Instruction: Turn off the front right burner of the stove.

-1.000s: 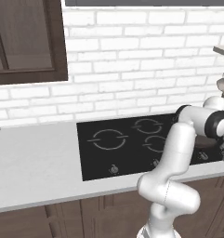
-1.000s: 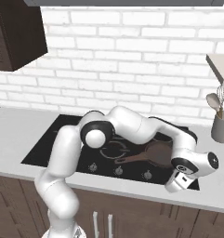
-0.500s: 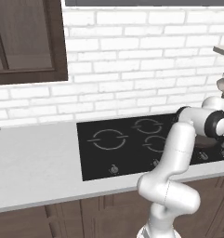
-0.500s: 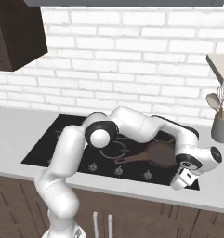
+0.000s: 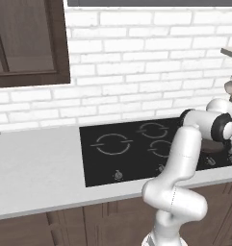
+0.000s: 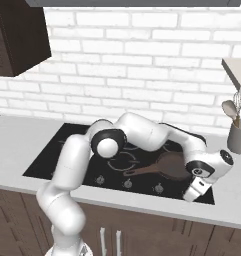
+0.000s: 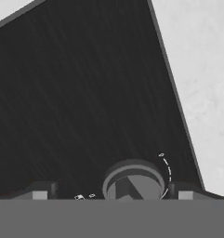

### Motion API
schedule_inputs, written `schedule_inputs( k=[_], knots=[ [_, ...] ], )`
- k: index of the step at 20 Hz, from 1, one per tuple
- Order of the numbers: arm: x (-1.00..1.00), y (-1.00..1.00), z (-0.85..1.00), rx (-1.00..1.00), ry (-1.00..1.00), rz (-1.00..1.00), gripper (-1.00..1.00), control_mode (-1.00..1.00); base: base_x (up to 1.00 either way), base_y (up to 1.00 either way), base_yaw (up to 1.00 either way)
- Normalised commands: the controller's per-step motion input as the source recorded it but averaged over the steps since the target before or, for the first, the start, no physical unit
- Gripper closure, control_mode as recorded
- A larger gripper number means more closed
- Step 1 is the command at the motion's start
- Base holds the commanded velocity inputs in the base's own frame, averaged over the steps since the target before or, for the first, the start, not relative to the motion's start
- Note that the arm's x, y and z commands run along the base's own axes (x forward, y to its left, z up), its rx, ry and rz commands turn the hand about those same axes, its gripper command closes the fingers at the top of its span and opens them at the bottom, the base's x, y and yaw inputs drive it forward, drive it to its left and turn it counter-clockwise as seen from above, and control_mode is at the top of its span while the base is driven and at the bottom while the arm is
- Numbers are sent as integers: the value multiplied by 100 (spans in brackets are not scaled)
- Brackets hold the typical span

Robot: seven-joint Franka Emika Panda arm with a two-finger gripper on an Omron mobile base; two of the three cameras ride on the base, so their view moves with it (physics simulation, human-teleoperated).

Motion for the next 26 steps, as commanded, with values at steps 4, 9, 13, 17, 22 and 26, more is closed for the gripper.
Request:
schedule_inputs(
  k=[4,9,13,17,22,26],
  knots=[
    [0,0,0,0,0,0,100,-100,0,0,0],
    [0,0,0,0,8,-2,100,-100,0,0,0],
    [0,0,0,0,28,-21,100,-100,0,0,0],
    [0,-7,0,0,34,-34,100,-100,0,0,0],
    [0,-19,0,0,35,-42,100,-100,0,0,0],
    [0,-20,0,0,35,-52,100,-100,0,0,0]
  ],
)
